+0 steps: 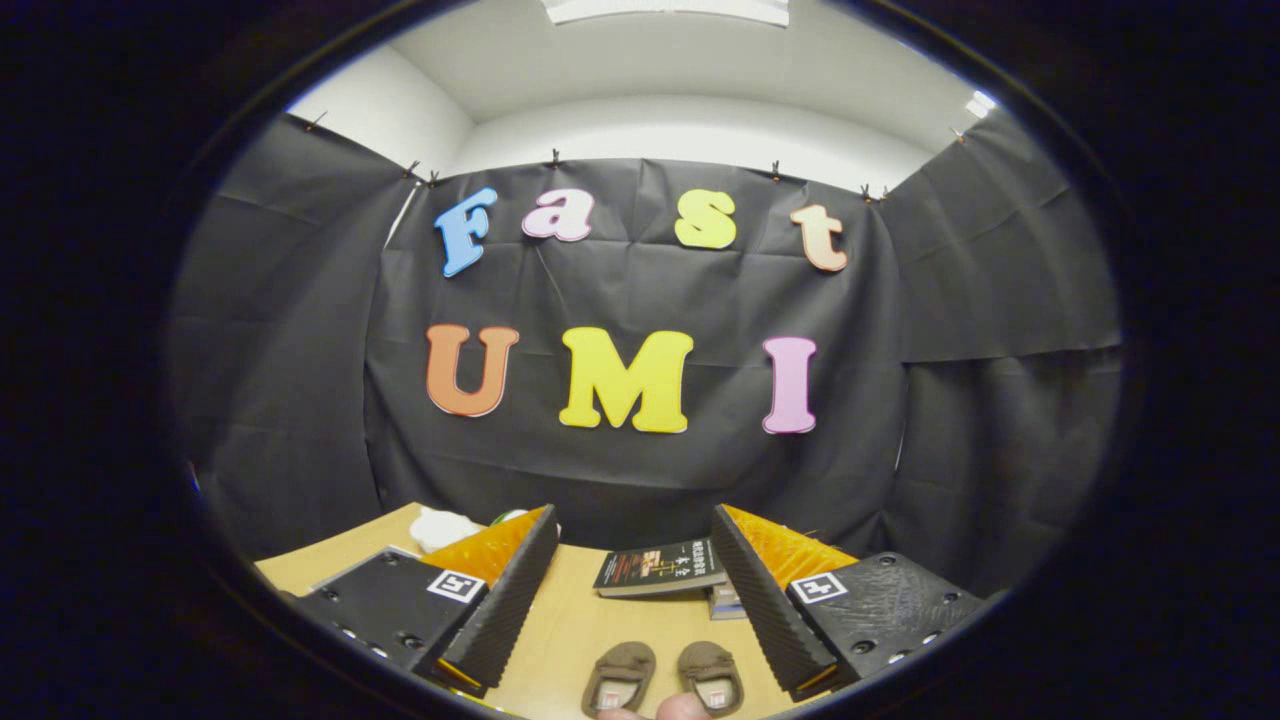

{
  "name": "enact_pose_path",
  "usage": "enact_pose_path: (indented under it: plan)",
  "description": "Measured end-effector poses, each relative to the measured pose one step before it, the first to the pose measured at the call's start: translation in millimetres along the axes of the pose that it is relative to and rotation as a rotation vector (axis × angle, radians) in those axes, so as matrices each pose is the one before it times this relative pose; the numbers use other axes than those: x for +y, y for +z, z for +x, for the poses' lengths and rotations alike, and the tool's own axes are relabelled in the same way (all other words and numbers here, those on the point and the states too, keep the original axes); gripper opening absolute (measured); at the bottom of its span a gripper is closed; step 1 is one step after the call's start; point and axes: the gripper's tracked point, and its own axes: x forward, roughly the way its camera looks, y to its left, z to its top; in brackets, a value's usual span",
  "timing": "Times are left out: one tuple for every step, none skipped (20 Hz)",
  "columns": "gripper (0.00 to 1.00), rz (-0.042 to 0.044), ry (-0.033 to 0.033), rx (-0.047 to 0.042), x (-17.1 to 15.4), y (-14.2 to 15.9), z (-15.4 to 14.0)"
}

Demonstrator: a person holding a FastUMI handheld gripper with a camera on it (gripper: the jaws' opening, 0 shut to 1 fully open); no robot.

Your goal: Open the storage box then place both shoes into the box .Put the left shoe in first, then the right shoe, with the right side of both shoes facing outward in a uniform manner.

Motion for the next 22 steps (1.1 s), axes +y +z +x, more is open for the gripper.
enact_pose_path:
  plan:
    - [0.95, -0.00328, 0.00034, -0.00325, -1.55, -0.10, 0.06]
    - [0.95, -0.00098, -0.00173, 0.00001, -2.67, -0.17, -1.46]
    - [0.95, 0.00037, -0.00113, 0.00350, -2.49, -2.23, -0.02]
    - [0.95, 0.00084, -0.00063, 0.00531, -1.96, -1.86, -0.08]
    - [0.95, 0.00151, 0.00174, 0.00521, -1.26, -2.16, 0.29]
    - [0.95, 0.00370, 0.00304, 0.00517, -0.69, -0.80, 0.37]
    - [0.95, 0.00412, 0.00295, 0.00505, -1.04, -1.75, 0.80]
    - [0.95, 0.00642, 0.00188, 0.00431, -1.11, -1.12, 0.12]
    - [0.95, 0.00814, 0.00362, 0.00402, -0.32, -1.52, 0.54]
    - [0.95, 0.00560, 0.00430, 0.00492, -0.08, -0.80, -0.07]
    - [0.95, 0.00069, 0.00444, 0.00372, 0.95, -2.72, 1.52]
    - [0.95, -0.00185, 0.00379, -0.00025, -0.39, -0.71, 0.04]
    - [0.95, -0.00130, 0.00491, 0.00019, 0.91, -1.29, 0.95]
    - [0.95, -0.00116, 0.00534, 0.00228, 1.06, -2.03, -0.06]
    - [0.95, -0.00256, 0.00991, 0.00795, 2.44, -4.79, -0.16]
    - [0.95, -0.00078, 0.01574, 0.01021, 4.19, -4.07, 0.19]
    - [0.95, -0.00038, 0.02189, 0.01574, 5.64, -6.57, 0.42]
    - [0.95, 0.00185, 0.01723, 0.01612, 5.24, -5.93, 0.22]
    - [0.95, -0.00018, 0.01422, 0.01706, 3.19, -7.25, 1.25]
    - [0.95, -0.00123, 0.01611, 0.01425, 4.84, -6.69, 0.86]
    - [0.95, 0.00077, 0.02366, 0.01507, 7.28, -8.17, 2.48]
    - [0.95, 0.00778, 0.03372, 0.02009, 9.39, -8.27, 2.49]
